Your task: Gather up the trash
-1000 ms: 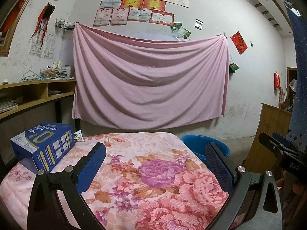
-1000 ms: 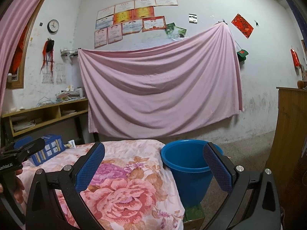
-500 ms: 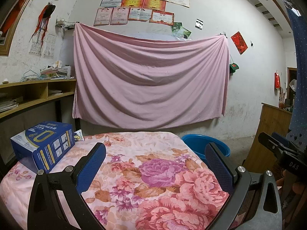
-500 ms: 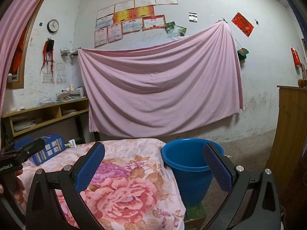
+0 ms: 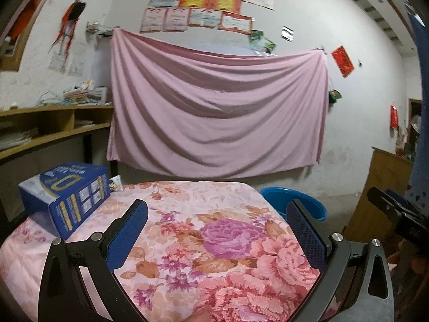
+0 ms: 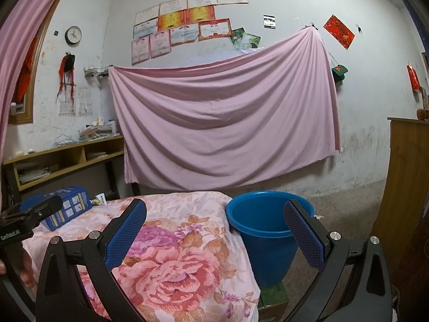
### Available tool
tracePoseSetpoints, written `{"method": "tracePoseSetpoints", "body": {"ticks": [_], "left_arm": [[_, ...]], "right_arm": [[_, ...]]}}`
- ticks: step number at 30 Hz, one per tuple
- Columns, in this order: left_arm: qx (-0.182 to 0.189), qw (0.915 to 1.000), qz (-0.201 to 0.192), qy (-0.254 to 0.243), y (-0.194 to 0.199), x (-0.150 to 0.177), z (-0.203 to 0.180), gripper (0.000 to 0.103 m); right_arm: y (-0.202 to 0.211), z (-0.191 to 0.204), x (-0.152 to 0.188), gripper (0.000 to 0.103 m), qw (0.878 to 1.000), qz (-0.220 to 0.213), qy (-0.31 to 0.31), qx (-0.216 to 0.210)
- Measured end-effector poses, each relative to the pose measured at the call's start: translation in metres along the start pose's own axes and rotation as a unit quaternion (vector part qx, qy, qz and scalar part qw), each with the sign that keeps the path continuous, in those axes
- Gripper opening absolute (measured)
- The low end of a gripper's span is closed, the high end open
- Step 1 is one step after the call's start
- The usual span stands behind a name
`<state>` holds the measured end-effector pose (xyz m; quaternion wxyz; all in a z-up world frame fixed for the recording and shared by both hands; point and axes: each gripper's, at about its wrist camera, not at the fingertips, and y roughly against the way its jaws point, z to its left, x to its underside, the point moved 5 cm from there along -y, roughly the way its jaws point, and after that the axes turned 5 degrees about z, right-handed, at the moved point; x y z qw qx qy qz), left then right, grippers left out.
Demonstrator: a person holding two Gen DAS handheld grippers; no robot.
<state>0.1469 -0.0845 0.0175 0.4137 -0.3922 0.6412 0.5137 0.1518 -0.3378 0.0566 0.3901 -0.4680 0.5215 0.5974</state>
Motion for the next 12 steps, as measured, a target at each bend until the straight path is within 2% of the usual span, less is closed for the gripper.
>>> {"method": "tracePoseSetpoints", "body": {"ticks": [12], "left_arm": [[-0.012, 0.9999, 0.009, -0.006, -0.0094, 0.0092, 0.0033, 0.101]], "right_arm": [[-0.0025, 0.0016, 0.0008, 0.103, 1.0, 0.008, -0.001, -0.002]]}}
